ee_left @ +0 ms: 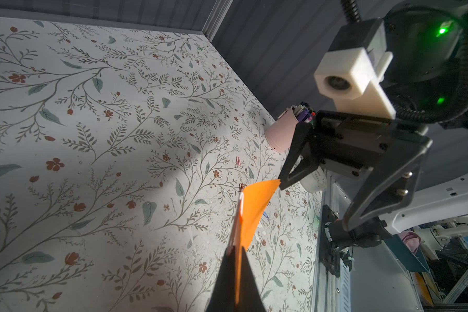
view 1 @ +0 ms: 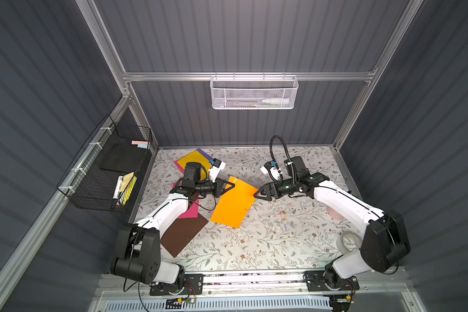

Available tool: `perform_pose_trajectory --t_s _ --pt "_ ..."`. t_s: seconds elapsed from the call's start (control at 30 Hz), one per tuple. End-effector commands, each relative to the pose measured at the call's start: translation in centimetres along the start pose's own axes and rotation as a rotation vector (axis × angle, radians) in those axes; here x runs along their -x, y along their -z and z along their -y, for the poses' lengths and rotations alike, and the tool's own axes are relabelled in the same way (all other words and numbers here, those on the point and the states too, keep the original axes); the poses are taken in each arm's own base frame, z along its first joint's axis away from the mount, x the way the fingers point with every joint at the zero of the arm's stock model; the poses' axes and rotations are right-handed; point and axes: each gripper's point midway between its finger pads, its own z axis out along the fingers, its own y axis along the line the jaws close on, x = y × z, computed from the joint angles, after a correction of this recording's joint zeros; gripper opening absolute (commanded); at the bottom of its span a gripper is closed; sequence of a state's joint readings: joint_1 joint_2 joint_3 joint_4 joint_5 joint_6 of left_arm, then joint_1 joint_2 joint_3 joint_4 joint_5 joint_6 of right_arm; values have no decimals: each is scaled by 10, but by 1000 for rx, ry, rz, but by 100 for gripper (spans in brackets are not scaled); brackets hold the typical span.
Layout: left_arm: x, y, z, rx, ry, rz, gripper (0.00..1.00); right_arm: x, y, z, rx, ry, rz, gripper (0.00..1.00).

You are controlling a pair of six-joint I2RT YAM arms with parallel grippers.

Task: Unclip the paperclips from the documents
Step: Pick up the document from the center of the board.

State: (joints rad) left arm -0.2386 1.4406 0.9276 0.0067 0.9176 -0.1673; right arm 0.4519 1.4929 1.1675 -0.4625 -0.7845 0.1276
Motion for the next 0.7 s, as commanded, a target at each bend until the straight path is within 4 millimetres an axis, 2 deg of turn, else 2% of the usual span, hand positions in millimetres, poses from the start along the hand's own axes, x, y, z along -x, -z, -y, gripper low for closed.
perform_pose_trajectory --t_s 0.0,0.17,0.33,0.53,0.67 --pt "3 -4 25 -67 -73 -25 0 5 12 -9 -7 113 12 76" --pt "-6 -18 46 -123 -102 -77 0 32 15 -30 98 240 88 74" --pt "-8 -18 59 -170 -121 -88 0 48 9 -53 296 314 119 67" --pt "-10 -19 62 -187 -126 -100 0 53 -2 -58 390 352 113 52" --pt "-11 -20 63 -198 -132 -102 0 48 -14 -55 392 348 78 47"
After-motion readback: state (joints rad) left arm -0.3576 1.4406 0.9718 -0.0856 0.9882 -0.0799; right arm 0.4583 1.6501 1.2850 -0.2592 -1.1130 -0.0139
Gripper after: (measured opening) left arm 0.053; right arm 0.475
